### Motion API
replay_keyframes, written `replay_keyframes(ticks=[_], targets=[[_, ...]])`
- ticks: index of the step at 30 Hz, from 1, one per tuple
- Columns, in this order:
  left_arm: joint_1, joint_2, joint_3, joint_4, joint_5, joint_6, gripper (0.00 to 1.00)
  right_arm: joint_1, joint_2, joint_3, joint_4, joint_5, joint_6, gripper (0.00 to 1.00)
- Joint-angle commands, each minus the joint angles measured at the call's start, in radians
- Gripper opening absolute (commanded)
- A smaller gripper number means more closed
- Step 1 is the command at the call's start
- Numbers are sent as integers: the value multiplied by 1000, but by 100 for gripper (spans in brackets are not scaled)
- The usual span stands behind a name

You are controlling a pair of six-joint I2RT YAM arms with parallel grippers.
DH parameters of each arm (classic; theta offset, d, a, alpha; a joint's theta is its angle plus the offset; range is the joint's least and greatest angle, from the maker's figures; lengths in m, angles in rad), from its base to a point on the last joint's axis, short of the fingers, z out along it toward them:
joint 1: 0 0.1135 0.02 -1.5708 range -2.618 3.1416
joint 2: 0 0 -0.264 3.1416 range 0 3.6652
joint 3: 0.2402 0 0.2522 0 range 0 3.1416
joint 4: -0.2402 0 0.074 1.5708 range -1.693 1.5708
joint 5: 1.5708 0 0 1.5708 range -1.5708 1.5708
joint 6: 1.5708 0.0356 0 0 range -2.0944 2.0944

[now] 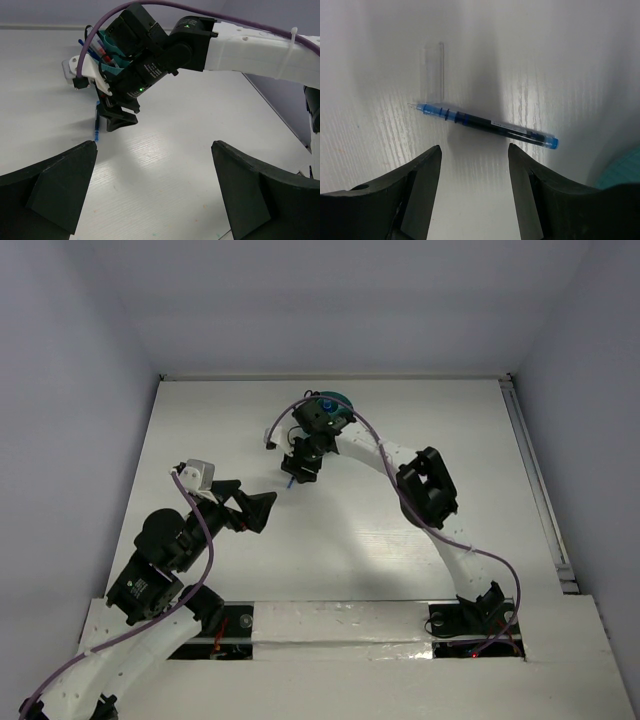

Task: Sort the stationery into containers
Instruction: Pick up the pen from the center of the board.

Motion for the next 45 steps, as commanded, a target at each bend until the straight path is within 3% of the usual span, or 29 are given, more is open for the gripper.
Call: replay_keyframes(ticks=[1, 22, 36, 45], targets=[[5, 10, -8, 53, 16, 11, 99, 15, -38, -7, 25, -31, -71, 61], [14, 2, -13, 65, 59, 17, 99, 46, -14, 39, 31, 41, -123, 58], [14, 24, -10, 65, 63, 17, 99, 55, 89, 107, -25, 35, -129, 56], [14, 21, -11, 67, 63, 17, 99, 55, 52, 27, -41, 67, -83, 53]])
